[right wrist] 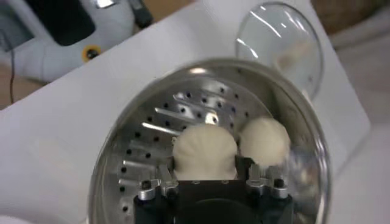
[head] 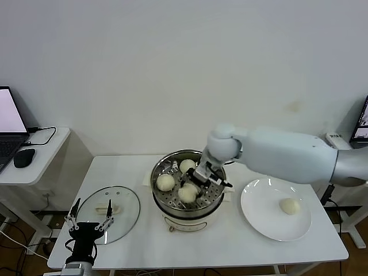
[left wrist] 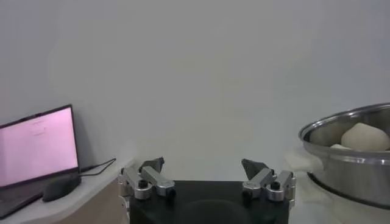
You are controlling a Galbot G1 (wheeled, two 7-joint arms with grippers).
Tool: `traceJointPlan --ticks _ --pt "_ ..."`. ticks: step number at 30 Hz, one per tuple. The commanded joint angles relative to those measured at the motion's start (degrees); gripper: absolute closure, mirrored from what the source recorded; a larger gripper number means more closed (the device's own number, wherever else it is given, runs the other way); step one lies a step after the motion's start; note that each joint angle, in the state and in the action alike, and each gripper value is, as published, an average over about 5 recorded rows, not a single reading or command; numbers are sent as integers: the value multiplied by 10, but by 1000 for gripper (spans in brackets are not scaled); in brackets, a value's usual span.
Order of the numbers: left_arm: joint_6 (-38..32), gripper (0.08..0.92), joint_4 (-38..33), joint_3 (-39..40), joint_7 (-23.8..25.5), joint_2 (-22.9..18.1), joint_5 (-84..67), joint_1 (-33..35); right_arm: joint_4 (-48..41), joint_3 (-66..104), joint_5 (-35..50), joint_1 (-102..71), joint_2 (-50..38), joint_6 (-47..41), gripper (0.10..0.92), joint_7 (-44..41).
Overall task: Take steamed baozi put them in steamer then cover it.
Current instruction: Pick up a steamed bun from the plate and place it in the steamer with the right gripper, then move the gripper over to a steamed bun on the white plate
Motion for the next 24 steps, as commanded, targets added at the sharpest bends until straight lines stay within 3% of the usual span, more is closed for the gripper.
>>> traceJointPlan --ticks 1,7,14,17,24 --pt "-3 177 4 -1 -1 1 0 1 1 -18 -63 -11 22 60 406 3" --pt "-2 177 3 0 -1 0 0 -2 3 -15 -68 -12 21 66 386 19" --pt "-2 177 2 0 -1 2 0 -2 8 11 -65 11 0 59 230 21" --pt "-2 177 1 0 0 4 0 -3 13 21 -36 37 -25 42 206 15" --pt "-1 177 -5 -3 2 12 -2 -6 46 39 53 78 -123 -128 203 16"
